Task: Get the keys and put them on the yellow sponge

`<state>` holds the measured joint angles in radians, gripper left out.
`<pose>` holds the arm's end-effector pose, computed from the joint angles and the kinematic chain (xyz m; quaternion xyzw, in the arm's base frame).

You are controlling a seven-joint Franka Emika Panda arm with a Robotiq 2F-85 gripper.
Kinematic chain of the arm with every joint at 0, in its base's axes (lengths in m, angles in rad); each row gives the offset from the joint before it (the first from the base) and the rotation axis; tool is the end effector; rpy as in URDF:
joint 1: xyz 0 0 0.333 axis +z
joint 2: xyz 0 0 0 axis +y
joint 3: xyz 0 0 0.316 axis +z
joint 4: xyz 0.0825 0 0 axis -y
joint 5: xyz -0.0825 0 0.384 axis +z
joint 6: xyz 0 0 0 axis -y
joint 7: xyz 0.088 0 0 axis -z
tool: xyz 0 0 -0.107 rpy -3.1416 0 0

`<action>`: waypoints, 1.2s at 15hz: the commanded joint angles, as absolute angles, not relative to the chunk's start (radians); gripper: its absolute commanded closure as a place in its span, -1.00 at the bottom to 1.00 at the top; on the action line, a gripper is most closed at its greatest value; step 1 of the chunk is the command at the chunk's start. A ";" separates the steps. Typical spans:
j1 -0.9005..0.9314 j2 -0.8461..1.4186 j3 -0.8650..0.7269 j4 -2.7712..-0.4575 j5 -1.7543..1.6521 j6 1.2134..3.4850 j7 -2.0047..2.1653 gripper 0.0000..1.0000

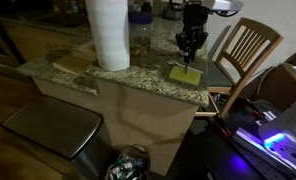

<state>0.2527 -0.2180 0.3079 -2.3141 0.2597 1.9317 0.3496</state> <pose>0.3766 0.2600 0.4143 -0.9920 -0.0424 0.1128 0.0389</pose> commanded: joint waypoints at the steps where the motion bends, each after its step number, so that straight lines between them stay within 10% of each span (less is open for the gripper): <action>1: 0.268 -0.187 0.308 -2.356 0.318 1.970 0.334 0.89; 13: 0.254 -0.164 0.324 -2.357 0.251 1.964 0.573 0.88; 14: 0.251 -0.164 0.325 -2.358 0.236 1.957 0.596 0.06; 18: 0.252 -0.151 0.323 -2.373 0.162 1.938 0.683 -0.35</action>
<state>0.2654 -0.1793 0.3138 -2.3648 0.1998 1.9534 0.6389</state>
